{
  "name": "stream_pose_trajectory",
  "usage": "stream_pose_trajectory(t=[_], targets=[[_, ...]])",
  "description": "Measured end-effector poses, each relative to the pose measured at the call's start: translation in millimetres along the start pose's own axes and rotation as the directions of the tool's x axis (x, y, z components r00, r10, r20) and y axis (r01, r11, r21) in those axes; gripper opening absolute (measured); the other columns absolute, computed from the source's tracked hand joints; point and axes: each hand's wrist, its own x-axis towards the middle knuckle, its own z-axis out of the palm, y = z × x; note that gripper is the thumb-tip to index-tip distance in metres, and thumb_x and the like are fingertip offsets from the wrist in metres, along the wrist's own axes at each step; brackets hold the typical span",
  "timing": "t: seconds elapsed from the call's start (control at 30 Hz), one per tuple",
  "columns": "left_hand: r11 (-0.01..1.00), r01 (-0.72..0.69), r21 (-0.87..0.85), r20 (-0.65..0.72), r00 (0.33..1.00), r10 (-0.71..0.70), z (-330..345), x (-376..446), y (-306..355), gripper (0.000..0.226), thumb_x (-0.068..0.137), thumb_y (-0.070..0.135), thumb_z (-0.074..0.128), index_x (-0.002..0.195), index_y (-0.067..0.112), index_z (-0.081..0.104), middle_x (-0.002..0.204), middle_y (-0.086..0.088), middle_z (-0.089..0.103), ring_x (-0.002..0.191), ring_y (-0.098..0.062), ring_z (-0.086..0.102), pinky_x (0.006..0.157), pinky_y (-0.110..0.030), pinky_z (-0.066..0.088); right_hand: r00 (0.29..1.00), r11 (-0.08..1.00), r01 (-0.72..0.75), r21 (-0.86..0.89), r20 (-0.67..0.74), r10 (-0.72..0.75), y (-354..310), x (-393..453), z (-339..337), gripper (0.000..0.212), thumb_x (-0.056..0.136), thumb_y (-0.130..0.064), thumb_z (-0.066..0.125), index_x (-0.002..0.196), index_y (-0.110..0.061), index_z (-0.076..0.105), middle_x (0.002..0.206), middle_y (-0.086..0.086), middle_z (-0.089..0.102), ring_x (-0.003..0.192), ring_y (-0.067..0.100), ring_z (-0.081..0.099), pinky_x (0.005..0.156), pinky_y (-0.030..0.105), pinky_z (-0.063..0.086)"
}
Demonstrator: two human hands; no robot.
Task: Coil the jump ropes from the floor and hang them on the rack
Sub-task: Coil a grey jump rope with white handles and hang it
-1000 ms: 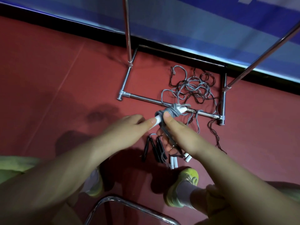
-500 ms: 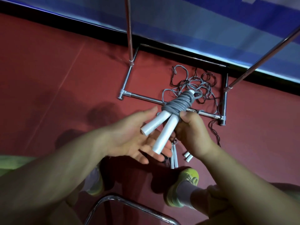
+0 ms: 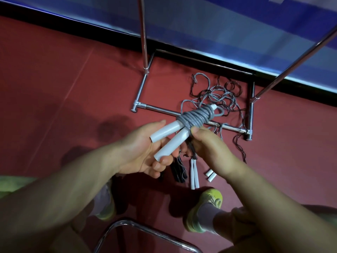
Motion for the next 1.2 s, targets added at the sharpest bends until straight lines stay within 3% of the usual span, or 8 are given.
stream_pose_trajectory(t=[0.13,0.23,0.43,0.63,0.9,1.03,1.1,1.2], targets=[[0.998,-0.005,0.056,-0.091,0.996,0.01,-0.8,4.5,-0.3,0.067,0.091,0.063,0.015,0.074,0.013,0.056,0.054,-0.001,0.044,0.042,-0.013,0.033,0.052,-0.027,0.042,0.997,0.984,-0.065,-0.164,-0.059,0.056,-0.2,0.9,-1.0,0.06,0.09,-0.046,0.033,0.093,0.01,0.052,0.076,0.017,0.051,0.065,0.022,0.044,0.059,0.026,0.035],[0.975,-0.052,0.218,-0.241,0.965,0.105,1.6,10.2,-3.3,0.066,0.096,0.058,0.018,0.074,0.011,0.059,0.048,-0.002,0.047,0.037,-0.013,0.034,0.054,-0.03,0.047,0.988,0.954,-0.149,-0.262,-0.082,0.132,0.3,-0.1,-1.2,0.056,0.098,-0.049,0.032,0.087,0.001,0.055,0.076,0.014,0.052,0.063,0.018,0.045,0.059,0.026,0.036],[0.729,-0.008,0.685,-0.362,0.864,0.349,-6.5,15.1,-16.4,0.068,0.083,0.064,0.02,0.087,0.01,0.062,0.063,-0.004,0.06,0.061,-0.025,0.057,0.072,-0.037,0.049,0.96,0.85,-0.278,-0.448,-0.104,0.259,1.0,-3.0,1.7,0.053,0.102,-0.042,0.028,0.067,-0.011,0.051,0.054,0.003,0.045,0.046,0.013,0.037,0.048,0.024,0.032],[0.582,0.069,0.81,-0.396,0.797,0.455,-10.3,14.5,-10.6,0.063,0.096,0.051,0.021,0.059,0.015,0.057,0.059,0.0,0.06,0.063,-0.017,0.058,0.07,-0.031,0.041,0.945,0.744,-0.322,-0.586,-0.144,0.295,3.2,-1.2,-0.3,0.06,0.099,-0.053,0.026,0.059,-0.014,0.047,0.052,-0.001,0.05,0.041,0.006,0.041,0.054,0.022,0.034],[0.335,0.21,0.918,-0.363,0.785,0.502,-13.3,14.5,-14.2,0.048,0.092,0.06,0.023,0.096,0.021,0.05,0.099,-0.001,0.06,0.098,-0.028,0.055,0.082,-0.037,0.044,0.896,0.897,-0.443,-0.013,-0.052,0.442,1.0,1.4,3.6,0.061,0.087,-0.06,0.038,0.086,-0.004,0.061,0.052,-0.003,0.04,0.041,0.013,0.031,0.045,0.024,0.03],[0.299,0.157,0.941,-0.31,0.752,0.582,-14.7,13.9,-14.1,0.039,0.088,0.06,0.034,0.092,0.023,0.047,0.089,0.006,0.049,0.097,-0.022,0.05,0.078,-0.033,0.039,0.888,0.887,-0.459,-0.043,-0.053,0.457,-3.5,0.3,4.1,0.073,0.068,-0.074,0.039,0.089,-0.007,0.062,0.055,-0.004,0.038,0.042,0.01,0.028,0.045,0.025,0.022],[0.311,0.148,0.939,-0.312,0.746,0.588,-13.0,13.7,-14.2,0.036,0.083,0.061,0.044,0.093,0.027,0.046,0.087,0.009,0.047,0.091,-0.016,0.046,0.073,-0.032,0.035,0.901,0.9,-0.429,-0.075,-0.114,0.419,-3.9,0.1,5.2,0.06,0.076,-0.072,0.044,0.074,-0.015,0.064,0.057,0.0,0.037,0.043,0.012,0.028,0.047,0.027,0.021],[0.51,0.116,0.852,-0.407,0.76,0.507,-8.7,12.8,-10.7,0.041,0.072,0.061,0.062,0.094,0.029,0.048,0.086,0.012,0.051,0.077,-0.01,0.05,0.061,-0.029,0.034,0.926,0.933,-0.355,-0.066,-0.162,0.341,-3.3,-0.1,4.0,0.043,0.08,-0.057,0.057,0.062,-0.018,0.051,0.06,0.007,0.031,0.045,0.015,0.022,0.05,0.031,0.014]])
